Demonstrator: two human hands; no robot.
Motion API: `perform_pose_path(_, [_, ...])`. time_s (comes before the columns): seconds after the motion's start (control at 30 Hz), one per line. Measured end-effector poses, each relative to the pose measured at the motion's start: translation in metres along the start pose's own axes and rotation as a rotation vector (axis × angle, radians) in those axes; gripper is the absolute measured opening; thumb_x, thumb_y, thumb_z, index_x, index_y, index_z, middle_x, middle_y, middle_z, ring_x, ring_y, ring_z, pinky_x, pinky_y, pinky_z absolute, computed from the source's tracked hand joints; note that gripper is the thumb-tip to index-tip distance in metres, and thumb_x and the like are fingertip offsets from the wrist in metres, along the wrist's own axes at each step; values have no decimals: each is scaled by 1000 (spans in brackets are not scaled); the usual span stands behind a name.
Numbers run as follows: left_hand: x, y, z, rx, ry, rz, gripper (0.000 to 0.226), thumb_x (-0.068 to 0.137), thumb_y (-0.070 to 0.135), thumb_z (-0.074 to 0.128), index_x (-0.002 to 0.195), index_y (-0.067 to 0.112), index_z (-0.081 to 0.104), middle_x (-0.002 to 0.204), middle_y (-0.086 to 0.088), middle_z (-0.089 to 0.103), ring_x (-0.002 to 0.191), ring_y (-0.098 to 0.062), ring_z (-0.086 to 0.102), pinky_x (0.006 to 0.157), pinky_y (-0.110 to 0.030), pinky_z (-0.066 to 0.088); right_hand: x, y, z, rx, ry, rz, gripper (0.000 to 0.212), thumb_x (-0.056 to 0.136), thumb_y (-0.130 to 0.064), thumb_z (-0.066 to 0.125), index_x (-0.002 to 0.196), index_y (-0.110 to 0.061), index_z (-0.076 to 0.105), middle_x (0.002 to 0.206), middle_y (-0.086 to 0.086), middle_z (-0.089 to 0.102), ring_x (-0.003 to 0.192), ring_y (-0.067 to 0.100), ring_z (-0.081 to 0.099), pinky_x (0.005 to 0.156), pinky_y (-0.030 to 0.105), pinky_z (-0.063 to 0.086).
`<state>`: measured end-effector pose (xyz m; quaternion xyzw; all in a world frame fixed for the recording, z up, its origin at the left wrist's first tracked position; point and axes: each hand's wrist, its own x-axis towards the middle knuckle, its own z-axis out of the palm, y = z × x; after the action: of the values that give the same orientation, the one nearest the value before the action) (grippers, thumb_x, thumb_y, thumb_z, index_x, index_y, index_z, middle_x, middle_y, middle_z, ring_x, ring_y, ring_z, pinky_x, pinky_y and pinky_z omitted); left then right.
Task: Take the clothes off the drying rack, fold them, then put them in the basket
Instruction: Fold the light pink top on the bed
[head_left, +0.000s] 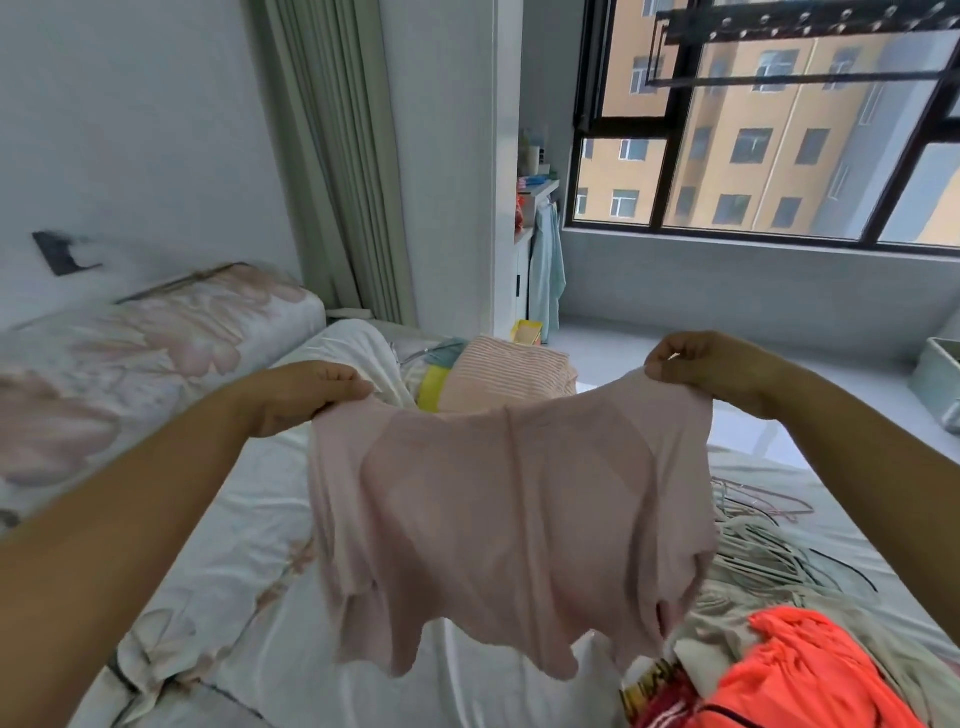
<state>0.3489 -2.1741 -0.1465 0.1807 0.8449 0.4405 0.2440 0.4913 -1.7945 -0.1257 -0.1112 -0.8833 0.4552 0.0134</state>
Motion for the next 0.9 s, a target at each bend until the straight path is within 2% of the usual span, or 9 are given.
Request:
perform_pose_path(0.17, [1,24,-5,-138,166,121,12,87,4,58,78,11,57,65,8,60,66,-6,50,64,-17,41,-3,0,-26,115,93,-93,4,88,-6,61,85,-8,63,78,4,60,68,12,52,62,20,44])
perform_pose_path(0.27, [3,28,0,-213,177,136,10,85,1,59,81,10,60,65,10,66,71,-6,57,67,-15,46,-10,18,-36,-45,-192,92,12,78,-19,74,79,-8,68,70,1,63,62,11,54,58,20,44])
perform_pose_path(0.33, [4,26,14,-95,95,90,7,83,0,62,84,7,62,67,10,67,74,-8,57,69,-16,46,-14,38,-32,-264,-396,246,21,71,-29,76,64,-12,67,60,0,56,53,10,48,54,21,38])
perform_pose_path(0.4, [7,25,27,-2,49,64,4,83,3,63,87,4,64,69,10,67,76,-10,57,72,-15,44,-15,54,-26,-286,-449,266,25,82,-22,70,59,-14,66,59,0,56,50,8,49,52,19,39])
perform_pose_path(0.5, [9,21,27,265,-4,-75,28,85,27,65,87,-1,67,82,-1,65,82,-16,54,81,-26,42,-12,65,-25,-60,-395,180,15,85,-16,66,71,-10,67,64,-2,61,55,7,55,55,16,43])
perform_pose_path(0.6, [5,9,24,570,-89,-214,41,86,43,61,67,8,66,68,1,57,69,-13,49,76,-31,40,-5,74,-23,235,-356,110,23,70,-26,69,81,-6,64,70,-1,63,65,8,58,62,18,46])
perform_pose_path(0.7, [10,-7,26,292,-71,-182,35,83,32,64,57,15,49,58,4,41,60,-11,36,64,-27,29,5,87,-8,399,-362,131,23,72,-25,64,83,-6,60,73,1,62,66,9,59,60,19,50])
perform_pose_path(0.83, [36,-27,31,-139,5,-103,17,81,24,59,66,16,56,62,7,56,64,-8,51,70,-24,44,20,99,9,418,-309,212,13,87,-16,57,79,-5,61,72,6,61,59,11,57,54,19,49])
perform_pose_path(0.9, [55,-36,31,-226,7,-103,20,89,14,53,69,13,53,59,8,58,59,-6,52,60,-18,46,29,103,10,483,-313,256,15,87,-13,56,76,-5,63,67,6,64,54,11,60,48,19,50])
